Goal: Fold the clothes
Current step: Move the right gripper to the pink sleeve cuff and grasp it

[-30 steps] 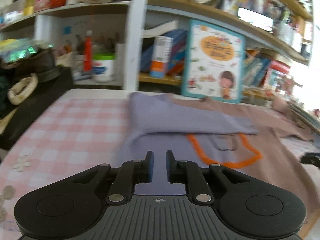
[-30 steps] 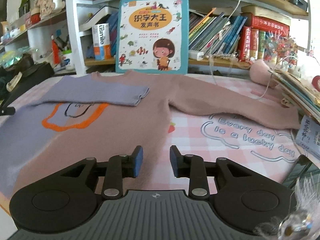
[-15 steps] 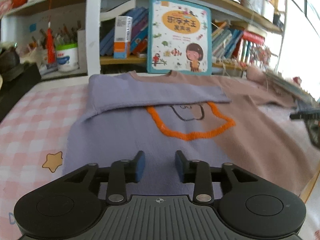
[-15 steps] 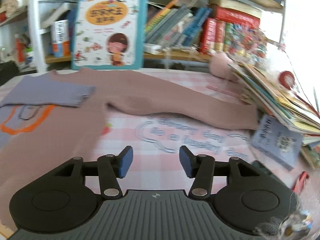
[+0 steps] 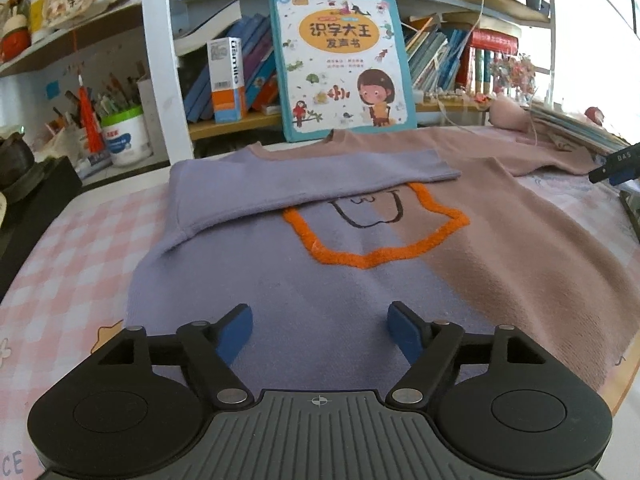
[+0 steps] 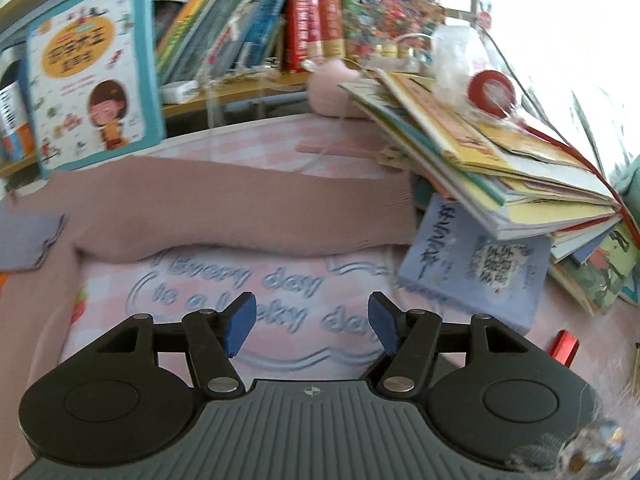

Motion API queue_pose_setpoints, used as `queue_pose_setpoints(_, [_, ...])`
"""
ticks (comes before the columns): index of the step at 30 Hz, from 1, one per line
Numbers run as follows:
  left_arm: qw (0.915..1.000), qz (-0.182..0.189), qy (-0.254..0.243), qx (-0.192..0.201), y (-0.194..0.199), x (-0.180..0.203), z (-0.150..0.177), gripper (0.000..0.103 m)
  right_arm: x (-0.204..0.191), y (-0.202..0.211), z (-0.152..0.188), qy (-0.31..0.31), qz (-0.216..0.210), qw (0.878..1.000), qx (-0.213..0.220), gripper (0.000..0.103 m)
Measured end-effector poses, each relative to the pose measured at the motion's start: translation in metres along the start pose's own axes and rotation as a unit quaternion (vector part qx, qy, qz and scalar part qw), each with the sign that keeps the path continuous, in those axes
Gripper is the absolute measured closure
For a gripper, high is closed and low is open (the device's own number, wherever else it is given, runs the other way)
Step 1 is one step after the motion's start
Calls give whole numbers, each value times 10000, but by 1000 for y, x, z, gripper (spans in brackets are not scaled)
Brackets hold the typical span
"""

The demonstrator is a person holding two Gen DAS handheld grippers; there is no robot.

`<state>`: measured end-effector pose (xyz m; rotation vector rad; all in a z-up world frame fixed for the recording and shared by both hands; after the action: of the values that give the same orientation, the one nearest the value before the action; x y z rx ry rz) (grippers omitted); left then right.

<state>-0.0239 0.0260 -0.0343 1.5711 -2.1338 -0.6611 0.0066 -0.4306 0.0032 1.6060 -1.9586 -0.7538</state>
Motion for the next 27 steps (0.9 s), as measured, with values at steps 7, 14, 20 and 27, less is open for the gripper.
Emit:
queue_pose_setpoints(7, [10000,-9,-7,-5,-1,0,-1,25,14,-25,-18,-885,-268,9955,-218,39])
queue_pose_setpoints(14, [9999,49,96,-47,-2,-3,-2,24,29,-41,-30,-1681,-110,9856,-137,40])
queue_pose_setpoints(20, [9999,46,111,-59,-2,-2,-2,23,38,-49,-33,-1942,18,9809,-59,50])
queue_pose_setpoints(27, [9999,50,120,-65,-3,-4,-2,23,44,-51,-34,-1912,78,9815,-38,93])
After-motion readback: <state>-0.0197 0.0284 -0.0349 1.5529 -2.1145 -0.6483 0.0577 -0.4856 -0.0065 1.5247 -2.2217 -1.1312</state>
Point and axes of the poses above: each gripper's, at about its wrist camera, not at the fingertips, and y roughly against the way its jaws point, x to its right, z to its underside, the point moved 1 cm from there along -y, roughly the way its jaws point, and after that the axes turned 7 degrees about y, right-handed, at the moved point
